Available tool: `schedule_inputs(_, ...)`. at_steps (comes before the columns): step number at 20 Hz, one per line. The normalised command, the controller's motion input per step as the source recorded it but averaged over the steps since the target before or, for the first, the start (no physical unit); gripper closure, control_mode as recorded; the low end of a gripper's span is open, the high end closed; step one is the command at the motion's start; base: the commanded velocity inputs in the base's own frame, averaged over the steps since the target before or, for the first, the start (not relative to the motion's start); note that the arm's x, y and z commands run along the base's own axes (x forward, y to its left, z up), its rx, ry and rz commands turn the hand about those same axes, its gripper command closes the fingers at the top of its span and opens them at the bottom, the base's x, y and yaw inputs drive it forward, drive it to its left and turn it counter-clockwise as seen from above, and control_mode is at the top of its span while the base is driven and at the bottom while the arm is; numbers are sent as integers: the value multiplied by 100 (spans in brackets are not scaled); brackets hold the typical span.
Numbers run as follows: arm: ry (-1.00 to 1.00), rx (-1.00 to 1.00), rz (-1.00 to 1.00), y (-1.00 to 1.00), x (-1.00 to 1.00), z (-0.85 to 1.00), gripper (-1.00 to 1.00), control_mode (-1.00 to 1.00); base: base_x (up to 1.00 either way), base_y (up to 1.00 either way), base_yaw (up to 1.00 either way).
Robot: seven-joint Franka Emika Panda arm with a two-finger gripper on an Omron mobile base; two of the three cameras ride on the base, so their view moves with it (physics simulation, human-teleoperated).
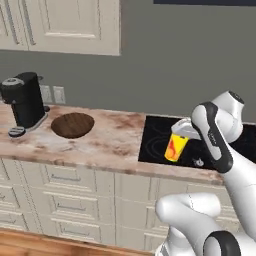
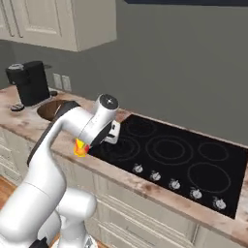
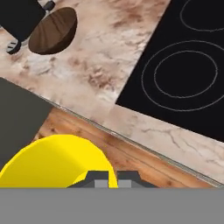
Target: Pick the cup and bowl from the counter and place them on the counter next to the sink.
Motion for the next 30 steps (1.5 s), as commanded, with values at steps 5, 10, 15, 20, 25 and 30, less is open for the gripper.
schedule_inputs(5,0,0,0,0,0,0,100,100,0,0,98)
schedule_inputs(10,0,0,0,0,0,0,100,100,0,-1,95)
schedule_inputs(15,0,0,0,0,0,0,100,100,0,-11,89)
schedule_inputs(20,0,0,0,0,0,0,100,100,0,-14,84)
schedule_inputs(25,0,0,0,0,0,0,100,100,0,-17,80)
schedule_inputs(30,0,0,0,0,0,0,100,100,0,-14,78)
